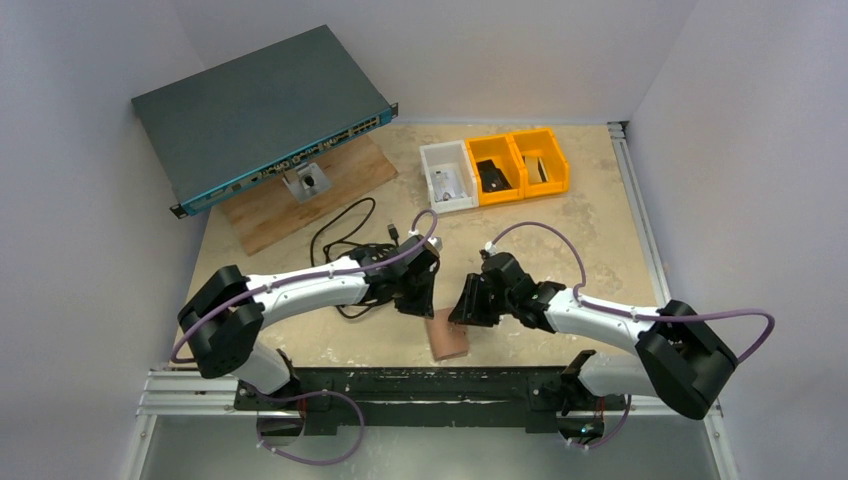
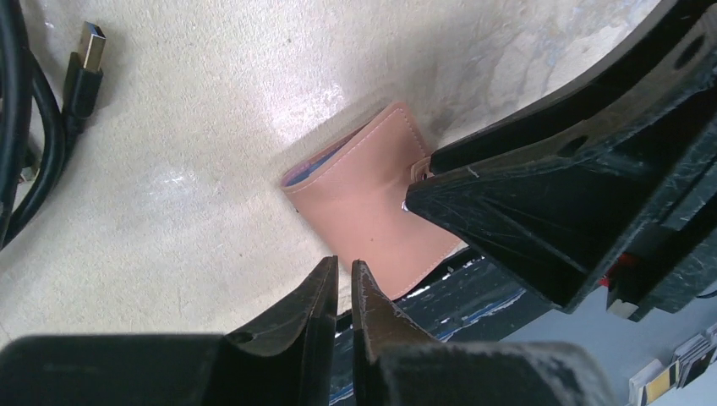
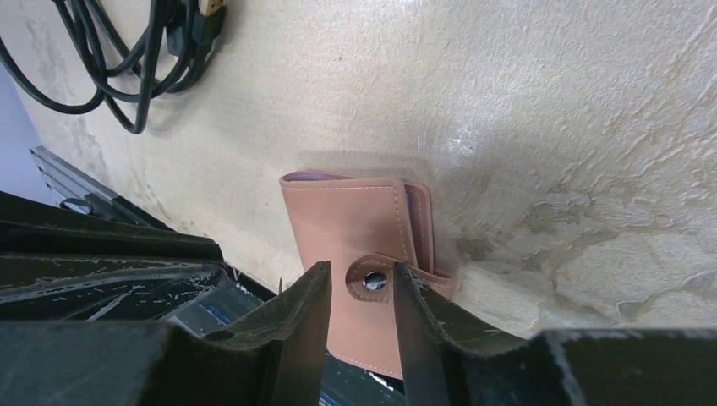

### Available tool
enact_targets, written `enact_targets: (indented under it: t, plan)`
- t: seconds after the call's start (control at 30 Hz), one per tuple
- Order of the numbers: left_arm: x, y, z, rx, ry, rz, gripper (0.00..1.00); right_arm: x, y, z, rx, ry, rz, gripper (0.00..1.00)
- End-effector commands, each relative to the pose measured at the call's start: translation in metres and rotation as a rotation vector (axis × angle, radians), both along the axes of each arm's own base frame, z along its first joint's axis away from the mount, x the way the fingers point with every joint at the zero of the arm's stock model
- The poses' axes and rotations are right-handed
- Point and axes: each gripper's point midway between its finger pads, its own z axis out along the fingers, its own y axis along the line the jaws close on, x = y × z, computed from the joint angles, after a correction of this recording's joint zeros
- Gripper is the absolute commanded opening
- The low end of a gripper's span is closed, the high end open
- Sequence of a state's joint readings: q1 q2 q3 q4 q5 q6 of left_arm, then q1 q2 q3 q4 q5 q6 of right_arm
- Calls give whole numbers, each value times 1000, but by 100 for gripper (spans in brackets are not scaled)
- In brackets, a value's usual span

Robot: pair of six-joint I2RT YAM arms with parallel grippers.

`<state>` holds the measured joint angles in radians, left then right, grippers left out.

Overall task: Take the credit cards out of the card holder
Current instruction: Close the card holder at the center of the board, then reset both arms

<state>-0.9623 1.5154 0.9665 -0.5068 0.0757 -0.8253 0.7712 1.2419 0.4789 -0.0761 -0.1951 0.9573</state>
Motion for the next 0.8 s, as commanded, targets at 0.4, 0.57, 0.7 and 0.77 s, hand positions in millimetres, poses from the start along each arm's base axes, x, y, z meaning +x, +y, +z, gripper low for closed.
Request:
enact_targets:
  t: [0.4,0.57,0.7,0.77]
  plan:
    - [23,14,67,-118,-177,23,35,32,24,67,90,-153,-9,61]
    - [35,27,104,-146,-265,41,74,59,18,108,72,-276,-57,78]
    - [49,46,130,-151,-331,94,100,82,10,147,69,-382,-90,98]
    - [55,55,142,-144,-360,118,100,89,5,165,64,-430,-107,99]
